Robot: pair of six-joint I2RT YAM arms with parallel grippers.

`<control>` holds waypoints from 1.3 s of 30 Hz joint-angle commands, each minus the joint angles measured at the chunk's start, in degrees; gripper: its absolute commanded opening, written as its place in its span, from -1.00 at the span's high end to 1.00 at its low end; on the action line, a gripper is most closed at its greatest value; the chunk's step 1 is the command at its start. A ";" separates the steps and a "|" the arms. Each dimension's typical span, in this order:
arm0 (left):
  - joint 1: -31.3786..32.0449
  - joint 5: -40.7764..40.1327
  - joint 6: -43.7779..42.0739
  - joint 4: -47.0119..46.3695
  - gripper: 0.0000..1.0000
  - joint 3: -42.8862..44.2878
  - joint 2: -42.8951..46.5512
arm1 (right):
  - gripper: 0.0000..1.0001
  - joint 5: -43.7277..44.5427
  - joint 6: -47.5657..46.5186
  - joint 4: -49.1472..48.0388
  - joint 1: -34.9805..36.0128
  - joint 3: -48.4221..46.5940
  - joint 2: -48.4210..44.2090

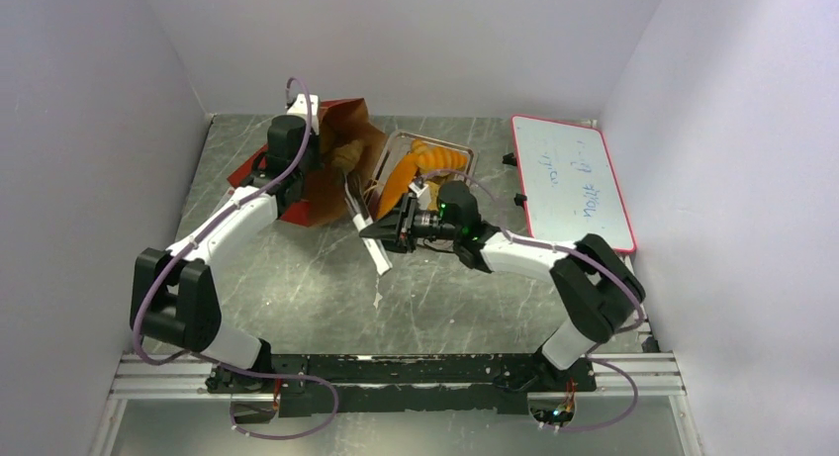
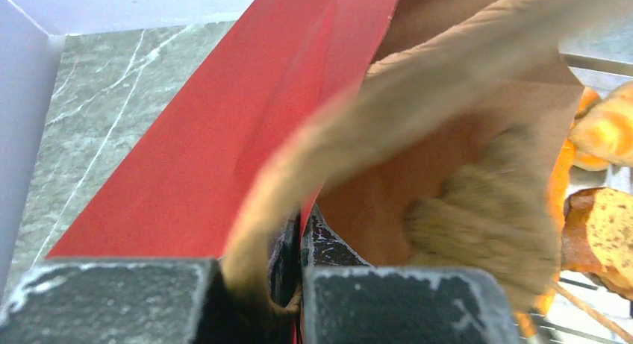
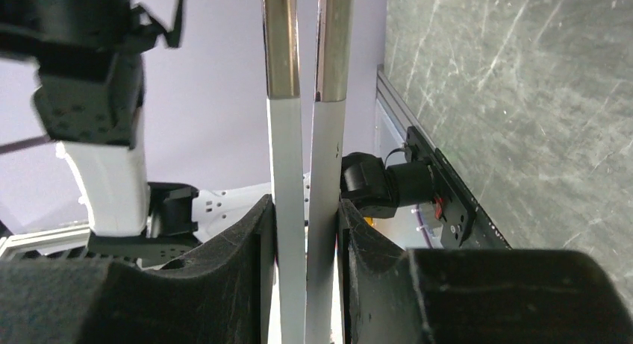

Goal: Take the fake bread out of the paper bag
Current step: Take out the fake bread from the paper bag, then place the fake bread in the container.

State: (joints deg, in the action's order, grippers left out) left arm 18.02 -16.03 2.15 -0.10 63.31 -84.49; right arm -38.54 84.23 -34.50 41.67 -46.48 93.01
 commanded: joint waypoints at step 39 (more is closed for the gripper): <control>-1.59 2.38 2.91 -1.64 0.86 0.59 1.72 | 0.33 2.99 -7.40 6.45 -16.87 21.96 -13.30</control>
State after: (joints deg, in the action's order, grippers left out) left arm 16.91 -14.83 4.16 -0.51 64.05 -84.31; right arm -34.26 75.13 -23.90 25.47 -25.56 79.24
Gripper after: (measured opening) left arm 0.076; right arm 0.329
